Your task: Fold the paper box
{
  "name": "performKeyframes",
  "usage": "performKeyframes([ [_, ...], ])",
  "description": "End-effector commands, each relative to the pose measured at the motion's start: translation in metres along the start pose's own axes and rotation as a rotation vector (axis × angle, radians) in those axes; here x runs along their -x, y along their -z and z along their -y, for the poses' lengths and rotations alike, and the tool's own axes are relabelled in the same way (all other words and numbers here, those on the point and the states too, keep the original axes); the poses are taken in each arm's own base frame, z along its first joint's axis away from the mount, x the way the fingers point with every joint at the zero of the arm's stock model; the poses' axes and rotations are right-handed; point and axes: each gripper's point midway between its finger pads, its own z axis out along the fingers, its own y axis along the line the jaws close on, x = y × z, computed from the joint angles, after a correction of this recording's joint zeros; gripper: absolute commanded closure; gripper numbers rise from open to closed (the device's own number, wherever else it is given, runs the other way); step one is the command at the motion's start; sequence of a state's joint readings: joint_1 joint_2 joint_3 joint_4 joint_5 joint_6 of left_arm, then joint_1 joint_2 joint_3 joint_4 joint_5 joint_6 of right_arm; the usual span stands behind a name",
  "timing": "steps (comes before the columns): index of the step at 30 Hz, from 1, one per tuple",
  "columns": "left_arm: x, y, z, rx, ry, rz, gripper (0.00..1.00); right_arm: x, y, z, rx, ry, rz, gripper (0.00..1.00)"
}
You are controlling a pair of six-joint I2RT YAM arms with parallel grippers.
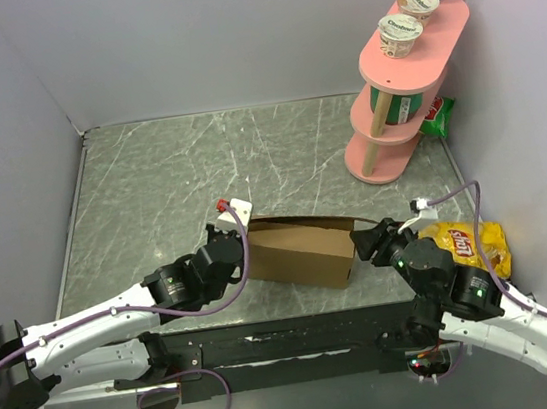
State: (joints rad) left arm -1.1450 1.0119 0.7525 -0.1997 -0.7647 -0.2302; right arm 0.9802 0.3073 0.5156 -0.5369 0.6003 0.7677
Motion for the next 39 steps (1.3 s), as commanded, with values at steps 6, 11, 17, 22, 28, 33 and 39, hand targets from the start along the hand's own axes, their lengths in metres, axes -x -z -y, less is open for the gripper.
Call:
performKeyframes([
  [6,-0.040,0.003,0.011,-0.077,-0.103,-0.140,0.99,-0.001,-0.007,0.010,-0.041,0.000,0.023,0.53],
  [11,-0.039,0.004,0.011,-0.076,-0.102,-0.139,0.99,-0.013,-0.010,0.018,-0.068,0.016,-0.008,0.57],
  [17,-0.039,0.004,0.010,-0.074,-0.104,-0.141,0.99,-0.026,-0.008,0.031,-0.110,0.007,-0.049,0.67],
  [22,-0.040,0.003,0.010,-0.074,-0.106,-0.142,0.99,-0.036,-0.006,0.037,-0.130,-0.006,-0.085,0.75],
  [28,-0.039,0.004,0.010,-0.075,-0.108,-0.142,0.99,-0.053,-0.008,0.043,-0.151,0.004,-0.145,0.81],
  [33,-0.038,0.004,0.010,-0.077,-0.105,-0.142,0.99,-0.059,-0.006,0.047,-0.171,0.007,-0.170,0.82],
  [39,-0.039,0.003,0.012,-0.085,-0.109,-0.143,0.99,-0.066,-0.002,0.053,-0.188,0.025,-0.208,0.85],
])
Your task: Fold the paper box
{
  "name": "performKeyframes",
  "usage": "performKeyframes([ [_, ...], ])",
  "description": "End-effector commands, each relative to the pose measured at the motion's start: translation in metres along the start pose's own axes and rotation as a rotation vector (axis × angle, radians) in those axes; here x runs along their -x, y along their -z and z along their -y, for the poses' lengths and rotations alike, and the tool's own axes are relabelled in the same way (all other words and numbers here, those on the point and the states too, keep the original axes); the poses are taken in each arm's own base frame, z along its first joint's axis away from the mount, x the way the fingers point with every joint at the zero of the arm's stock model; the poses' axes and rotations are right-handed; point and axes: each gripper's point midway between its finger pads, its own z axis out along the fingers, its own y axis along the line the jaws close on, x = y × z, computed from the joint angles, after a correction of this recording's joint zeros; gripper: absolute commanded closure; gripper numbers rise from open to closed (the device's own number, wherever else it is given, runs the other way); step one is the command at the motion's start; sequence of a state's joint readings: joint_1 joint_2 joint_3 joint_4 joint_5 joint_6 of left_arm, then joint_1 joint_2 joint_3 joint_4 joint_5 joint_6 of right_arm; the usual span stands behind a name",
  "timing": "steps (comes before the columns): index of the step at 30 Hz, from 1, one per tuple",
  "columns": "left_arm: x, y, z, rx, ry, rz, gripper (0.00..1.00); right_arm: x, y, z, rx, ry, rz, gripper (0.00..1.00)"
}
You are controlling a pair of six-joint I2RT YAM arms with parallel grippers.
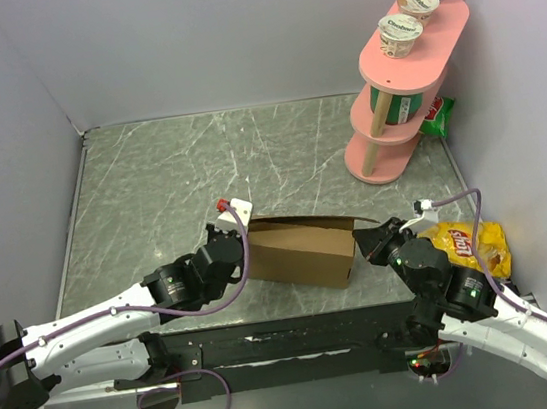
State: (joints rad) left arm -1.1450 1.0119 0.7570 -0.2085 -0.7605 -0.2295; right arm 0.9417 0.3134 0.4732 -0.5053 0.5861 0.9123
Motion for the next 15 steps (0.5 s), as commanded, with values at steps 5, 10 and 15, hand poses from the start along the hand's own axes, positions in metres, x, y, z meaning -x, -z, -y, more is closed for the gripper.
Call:
performKeyframes([
  [5,-0.039,0.002,0.012,-0.080,-0.111,-0.140,0.99,-0.060,0.008,0.068,-0.215,0.191,-0.240,0.87],
  [10,-0.039,0.002,0.014,-0.086,-0.113,-0.139,0.99,-0.062,0.012,0.072,-0.233,0.180,-0.255,0.93],
  [15,-0.039,0.002,0.015,-0.090,-0.111,-0.138,0.99,-0.067,0.017,0.075,-0.250,0.186,-0.296,1.00],
])
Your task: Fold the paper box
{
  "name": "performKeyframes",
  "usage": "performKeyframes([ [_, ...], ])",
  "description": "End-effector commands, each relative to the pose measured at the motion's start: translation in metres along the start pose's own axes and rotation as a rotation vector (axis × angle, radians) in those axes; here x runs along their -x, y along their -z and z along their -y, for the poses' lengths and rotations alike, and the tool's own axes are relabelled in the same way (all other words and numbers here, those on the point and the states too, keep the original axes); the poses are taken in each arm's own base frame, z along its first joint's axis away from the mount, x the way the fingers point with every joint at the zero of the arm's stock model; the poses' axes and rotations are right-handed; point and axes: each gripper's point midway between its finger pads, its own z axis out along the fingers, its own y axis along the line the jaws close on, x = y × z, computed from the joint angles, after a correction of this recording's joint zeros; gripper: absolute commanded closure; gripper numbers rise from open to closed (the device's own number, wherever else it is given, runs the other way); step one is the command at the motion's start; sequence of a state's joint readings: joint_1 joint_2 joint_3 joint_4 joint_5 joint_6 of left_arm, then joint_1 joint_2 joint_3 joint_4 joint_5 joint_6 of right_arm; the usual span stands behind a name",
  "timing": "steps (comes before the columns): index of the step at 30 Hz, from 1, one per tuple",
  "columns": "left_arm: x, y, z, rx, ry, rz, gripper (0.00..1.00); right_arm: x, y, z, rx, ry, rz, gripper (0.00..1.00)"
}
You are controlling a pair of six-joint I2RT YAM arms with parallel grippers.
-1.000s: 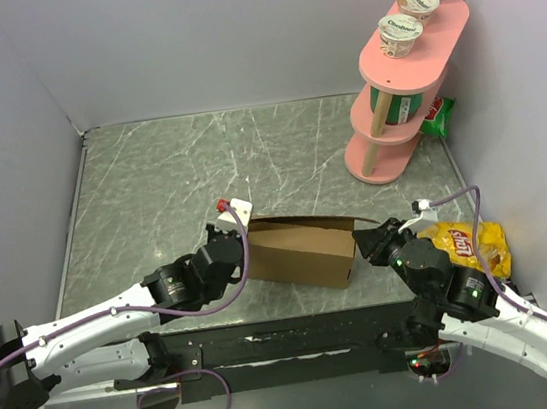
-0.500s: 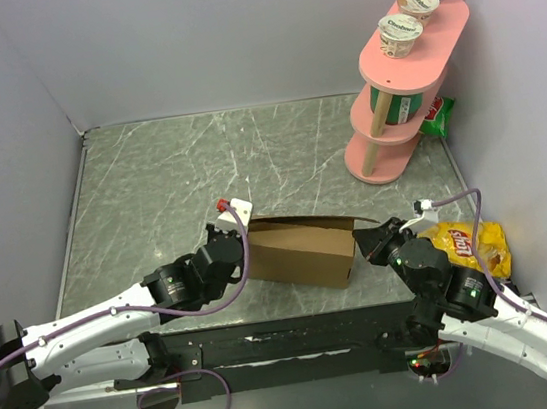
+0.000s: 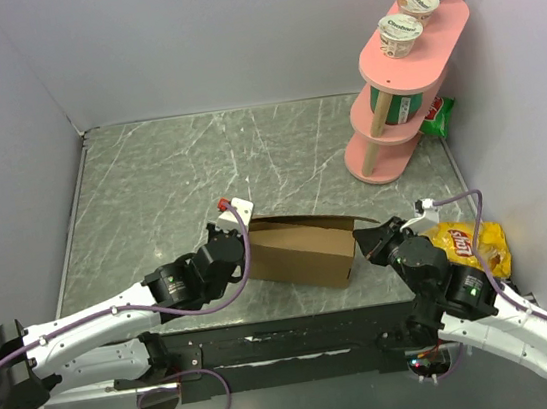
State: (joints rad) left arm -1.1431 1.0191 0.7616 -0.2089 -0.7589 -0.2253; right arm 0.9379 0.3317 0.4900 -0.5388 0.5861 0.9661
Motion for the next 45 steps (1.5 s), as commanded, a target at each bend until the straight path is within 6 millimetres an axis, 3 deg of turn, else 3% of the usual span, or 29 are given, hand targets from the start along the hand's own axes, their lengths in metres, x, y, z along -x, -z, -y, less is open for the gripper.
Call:
performKeyframes([
  [1,-0.040,0.003,0.014,-0.090,-0.108,-0.138,0.99,-0.064,0.015,0.077,-0.238,0.227,-0.283,1.00],
  [10,-0.040,0.003,0.015,-0.094,-0.105,-0.137,0.99,-0.079,0.021,0.091,-0.315,0.234,-0.340,1.00],
  [18,-0.042,0.002,0.018,-0.105,-0.109,-0.147,0.99,-0.093,0.040,0.107,-0.399,0.293,-0.403,1.00],
  [27,-0.042,0.003,0.019,-0.114,-0.106,-0.145,0.99,-0.090,0.044,0.105,-0.411,0.302,-0.395,1.00],
  [29,-0.043,0.002,0.019,-0.113,-0.111,-0.150,0.99,-0.085,0.043,0.097,-0.386,0.311,-0.384,1.00],
  [31,-0.044,0.002,0.021,-0.119,-0.115,-0.155,0.99,-0.074,0.041,0.077,-0.322,0.315,-0.362,0.92],
  [32,-0.046,0.002,0.022,-0.121,-0.120,-0.161,0.99,-0.070,0.039,0.067,-0.282,0.314,-0.353,0.83],
  [33,-0.047,0.001,0.022,-0.120,-0.123,-0.167,0.99,-0.067,0.039,0.059,-0.250,0.324,-0.349,0.62],
  [35,-0.048,0.000,0.022,-0.120,-0.130,-0.175,0.99,-0.058,0.038,0.034,-0.163,0.350,-0.345,0.49],
  [36,-0.048,0.000,0.023,-0.121,-0.128,-0.177,0.99,-0.056,0.039,0.028,-0.138,0.361,-0.350,0.37],
  [39,-0.047,0.000,0.024,-0.125,-0.134,-0.183,0.99,-0.051,0.043,0.005,-0.064,0.385,-0.367,0.27],
  [45,-0.051,-0.002,0.023,-0.116,-0.152,-0.216,0.99,-0.025,0.056,-0.012,-0.003,0.399,-0.340,0.25],
])
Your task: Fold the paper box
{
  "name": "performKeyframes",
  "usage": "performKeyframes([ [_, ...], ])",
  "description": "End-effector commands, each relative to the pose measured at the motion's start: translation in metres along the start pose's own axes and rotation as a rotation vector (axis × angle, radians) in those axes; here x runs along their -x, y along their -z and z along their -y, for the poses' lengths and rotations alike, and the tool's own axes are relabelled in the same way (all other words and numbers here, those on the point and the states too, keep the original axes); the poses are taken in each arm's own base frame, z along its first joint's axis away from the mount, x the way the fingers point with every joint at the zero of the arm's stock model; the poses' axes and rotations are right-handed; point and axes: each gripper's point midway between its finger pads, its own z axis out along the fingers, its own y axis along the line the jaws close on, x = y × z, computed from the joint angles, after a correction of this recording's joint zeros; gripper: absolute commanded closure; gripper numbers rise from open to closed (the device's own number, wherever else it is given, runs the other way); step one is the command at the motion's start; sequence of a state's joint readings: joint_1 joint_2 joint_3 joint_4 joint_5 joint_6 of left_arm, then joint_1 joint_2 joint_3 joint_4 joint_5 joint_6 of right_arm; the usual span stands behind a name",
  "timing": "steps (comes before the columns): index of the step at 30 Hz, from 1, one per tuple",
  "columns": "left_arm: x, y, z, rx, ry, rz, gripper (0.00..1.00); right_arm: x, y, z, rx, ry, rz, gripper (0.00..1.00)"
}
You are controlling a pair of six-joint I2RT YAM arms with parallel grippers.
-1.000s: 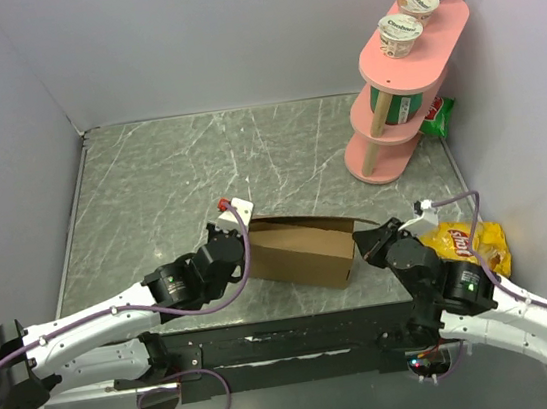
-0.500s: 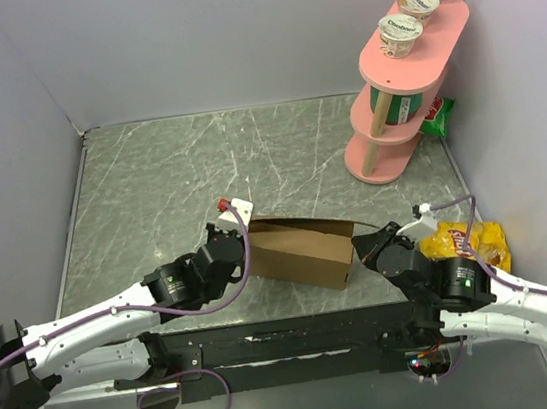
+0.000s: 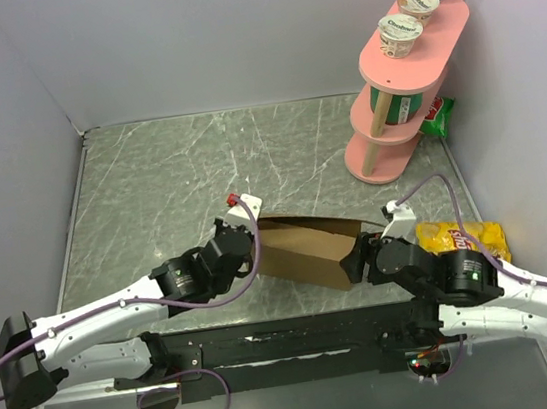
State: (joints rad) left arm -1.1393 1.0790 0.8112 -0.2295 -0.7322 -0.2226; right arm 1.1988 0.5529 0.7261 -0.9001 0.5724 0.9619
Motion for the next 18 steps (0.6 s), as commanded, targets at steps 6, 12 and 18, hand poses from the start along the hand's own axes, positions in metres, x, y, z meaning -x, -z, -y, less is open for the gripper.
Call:
performKeyframes([
  [6,-0.054,0.001,0.009,-0.088,-0.126,-0.192,0.99,0.052,0.031,-0.008,-0.016,0.234,0.054,0.09],
  [12,-0.053,0.001,0.010,-0.099,-0.121,-0.192,0.99,0.118,0.009,-0.030,-0.010,0.382,0.152,0.08],
  [18,-0.053,0.000,0.007,-0.097,-0.123,-0.197,0.99,0.131,0.006,-0.038,0.090,0.528,0.118,0.08],
])
